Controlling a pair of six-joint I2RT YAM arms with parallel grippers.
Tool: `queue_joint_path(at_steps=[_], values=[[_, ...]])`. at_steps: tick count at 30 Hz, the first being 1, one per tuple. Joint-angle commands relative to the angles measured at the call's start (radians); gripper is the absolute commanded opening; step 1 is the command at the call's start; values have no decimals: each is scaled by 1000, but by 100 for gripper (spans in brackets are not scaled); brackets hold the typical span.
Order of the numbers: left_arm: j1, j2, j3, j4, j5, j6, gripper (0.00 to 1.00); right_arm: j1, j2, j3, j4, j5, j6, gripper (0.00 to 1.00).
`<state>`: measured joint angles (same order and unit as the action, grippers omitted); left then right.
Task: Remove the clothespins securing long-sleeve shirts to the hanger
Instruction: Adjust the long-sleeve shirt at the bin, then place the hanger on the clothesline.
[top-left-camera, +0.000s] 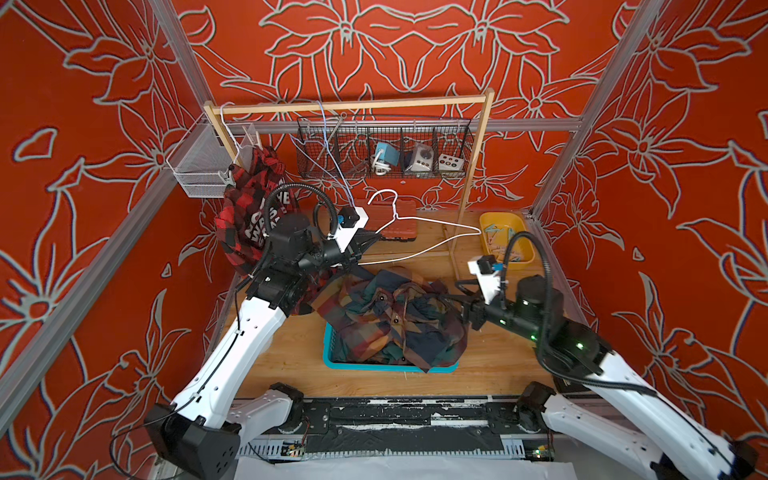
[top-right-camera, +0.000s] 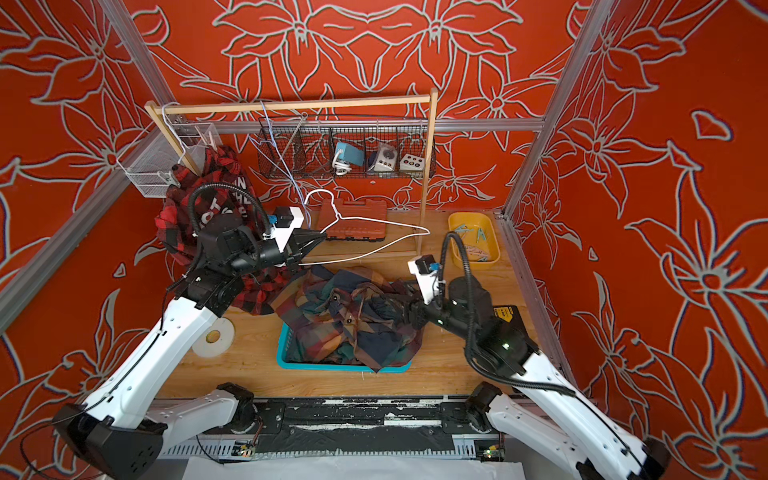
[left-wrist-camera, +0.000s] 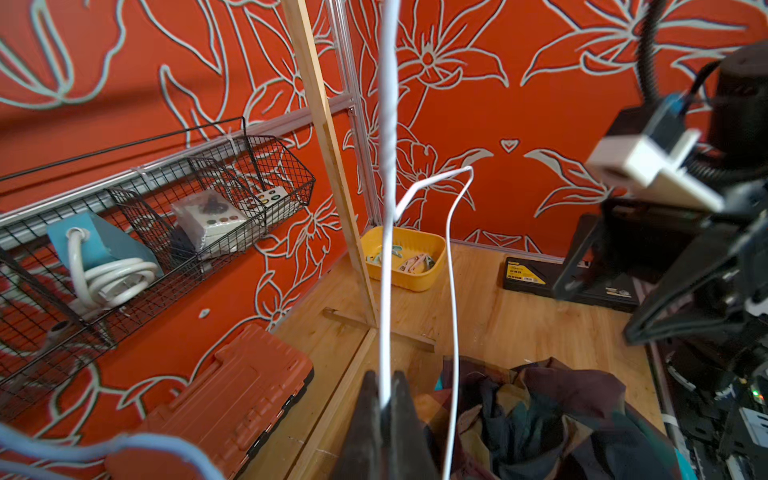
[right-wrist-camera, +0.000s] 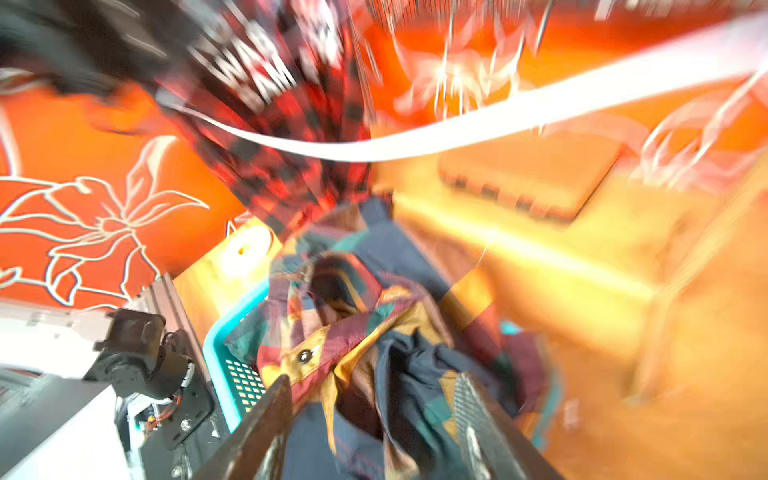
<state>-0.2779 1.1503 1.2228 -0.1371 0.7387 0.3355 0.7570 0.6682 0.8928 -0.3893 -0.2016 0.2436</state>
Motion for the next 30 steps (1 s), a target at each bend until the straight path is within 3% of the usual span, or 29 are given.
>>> queue_joint_path(at_steps=[1, 8, 11, 17, 30], values=[[14, 33, 60, -81, 92, 63, 0, -2, -77, 86, -186, 56, -156, 64], [14, 57, 86, -163, 130, 115, 0, -19, 15, 301, -251, 133, -330, 63], [14, 55, 89, -189, 159, 129, 0, -80, 117, 372, -243, 36, -387, 63], [15, 43, 107, -233, 200, 158, 0, -323, 248, 401, -157, -281, -406, 62], [19, 37, 121, -251, 251, 179, 0, -448, 352, 262, 60, -581, -410, 62]])
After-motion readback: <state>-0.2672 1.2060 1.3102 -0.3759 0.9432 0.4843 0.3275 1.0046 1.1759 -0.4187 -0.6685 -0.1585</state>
